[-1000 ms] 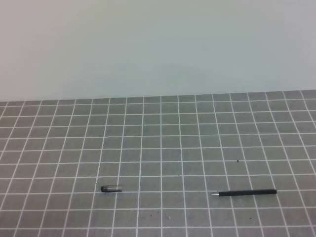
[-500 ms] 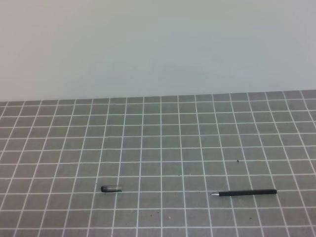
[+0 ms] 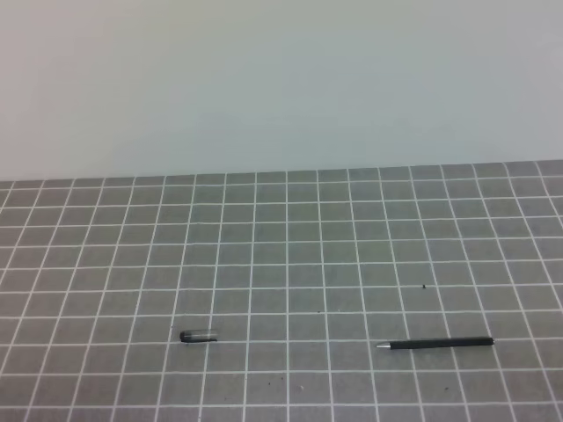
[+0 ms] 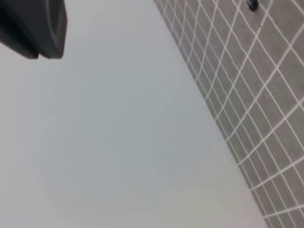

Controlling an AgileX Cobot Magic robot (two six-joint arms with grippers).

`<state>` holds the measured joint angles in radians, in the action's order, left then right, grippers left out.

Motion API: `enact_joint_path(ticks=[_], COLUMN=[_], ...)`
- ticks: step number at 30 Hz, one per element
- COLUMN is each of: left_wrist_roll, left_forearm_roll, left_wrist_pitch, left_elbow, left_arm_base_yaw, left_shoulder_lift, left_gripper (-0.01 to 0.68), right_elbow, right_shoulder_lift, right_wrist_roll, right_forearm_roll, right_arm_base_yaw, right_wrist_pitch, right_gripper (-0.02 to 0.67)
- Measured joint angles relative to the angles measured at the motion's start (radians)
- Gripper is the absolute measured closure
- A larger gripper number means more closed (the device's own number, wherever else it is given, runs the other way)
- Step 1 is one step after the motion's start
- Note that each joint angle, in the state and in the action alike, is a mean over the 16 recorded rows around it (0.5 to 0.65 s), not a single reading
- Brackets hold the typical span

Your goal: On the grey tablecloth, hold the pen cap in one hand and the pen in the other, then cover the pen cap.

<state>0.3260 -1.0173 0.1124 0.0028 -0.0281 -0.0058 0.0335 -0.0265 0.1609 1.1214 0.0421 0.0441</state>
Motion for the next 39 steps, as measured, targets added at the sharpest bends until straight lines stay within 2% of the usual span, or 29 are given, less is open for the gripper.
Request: enact_joint_path(ticks=[10, 15, 20, 24, 28, 34, 39], left_wrist_roll=[-0.127, -0.278, -0.452, -0.587, -0.684, -0.775, -0.837], left_forearm_roll=[-0.056, -0.115, -0.175, -0.2, -0.213, -0.2, -0.151], left_wrist_pitch=[0.038, 0.1, 0.171, 0.211, 0.217, 0.196, 0.192], left_elbow=[-0.003, -0.015, -0.043, -0.076, -0.121, -0.196, -0.269], left_arm_base_yaw=[0.0, 0.0, 0.0, 0.0, 0.0, 0.0, 0.0], left_shoulder_lift=[0.001, 0.002, 0.002, 0.003, 0.003, 0.01, 0.056], left_gripper=[0.676, 0.676, 0.676, 0.676, 0.676, 0.676, 0.676], right_elbow=[0.0, -0.001, -0.015, -0.054, -0.126, -0.276, -0.408], right_shoulder_lift=[0.0, 0.0, 0.0, 0.0, 0.003, 0.045, 0.145], right_wrist_roll=[0.004, 0.022, 0.1, 0.222, 0.409, 0.687, 0.844], right_forearm_roll=[0.012, 0.026, 0.039, 0.045, 0.045, 0.039, 0.005], right_arm_base_yaw=[0.0, 0.0, 0.0, 0.0, 0.0, 0.0, 0.0], right_wrist_pitch=[0.0, -0.013, -0.027, -0.03, -0.023, 0.034, 0.136], right_gripper=[0.652, 0.652, 0.652, 0.652, 0.652, 0.652, 0.652])
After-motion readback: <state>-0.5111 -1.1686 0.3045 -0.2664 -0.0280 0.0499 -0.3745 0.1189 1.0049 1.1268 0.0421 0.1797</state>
